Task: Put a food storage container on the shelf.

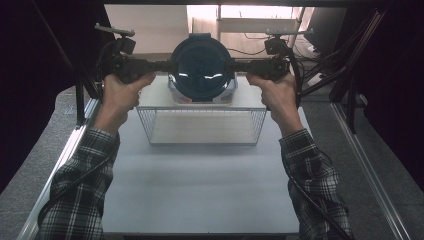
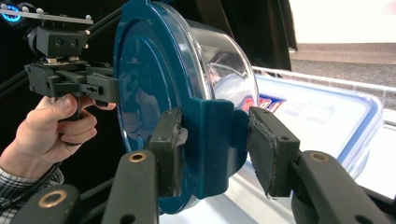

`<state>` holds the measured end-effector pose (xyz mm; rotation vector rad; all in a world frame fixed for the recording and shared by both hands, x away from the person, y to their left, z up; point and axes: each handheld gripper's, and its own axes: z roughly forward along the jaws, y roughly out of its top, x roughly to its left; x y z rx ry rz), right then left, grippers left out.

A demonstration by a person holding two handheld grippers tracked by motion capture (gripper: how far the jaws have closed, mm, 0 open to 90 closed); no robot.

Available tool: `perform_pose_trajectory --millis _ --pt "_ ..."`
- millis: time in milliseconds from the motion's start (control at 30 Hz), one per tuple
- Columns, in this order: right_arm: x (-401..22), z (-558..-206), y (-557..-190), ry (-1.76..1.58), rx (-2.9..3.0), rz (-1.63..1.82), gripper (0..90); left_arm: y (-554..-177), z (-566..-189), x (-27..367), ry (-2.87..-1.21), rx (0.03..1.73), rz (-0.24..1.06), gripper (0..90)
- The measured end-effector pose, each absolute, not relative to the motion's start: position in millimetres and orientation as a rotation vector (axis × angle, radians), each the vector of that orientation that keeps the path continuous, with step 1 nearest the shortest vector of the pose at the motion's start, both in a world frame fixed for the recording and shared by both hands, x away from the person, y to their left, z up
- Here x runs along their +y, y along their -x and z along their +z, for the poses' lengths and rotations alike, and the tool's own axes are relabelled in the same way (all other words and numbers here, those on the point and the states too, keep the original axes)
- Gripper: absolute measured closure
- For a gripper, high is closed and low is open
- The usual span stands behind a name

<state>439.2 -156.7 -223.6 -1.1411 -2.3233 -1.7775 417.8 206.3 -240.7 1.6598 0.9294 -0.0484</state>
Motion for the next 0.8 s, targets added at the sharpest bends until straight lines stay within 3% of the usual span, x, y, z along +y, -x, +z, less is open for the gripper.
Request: perform_pose_trajectory --millis 800 --pt "-153.7 -231.5 -480.8 1.283 -2.25 -1.694 54.9 -462.8 -255.8 207.8 -1.569 1.023 -0.122 56.4"
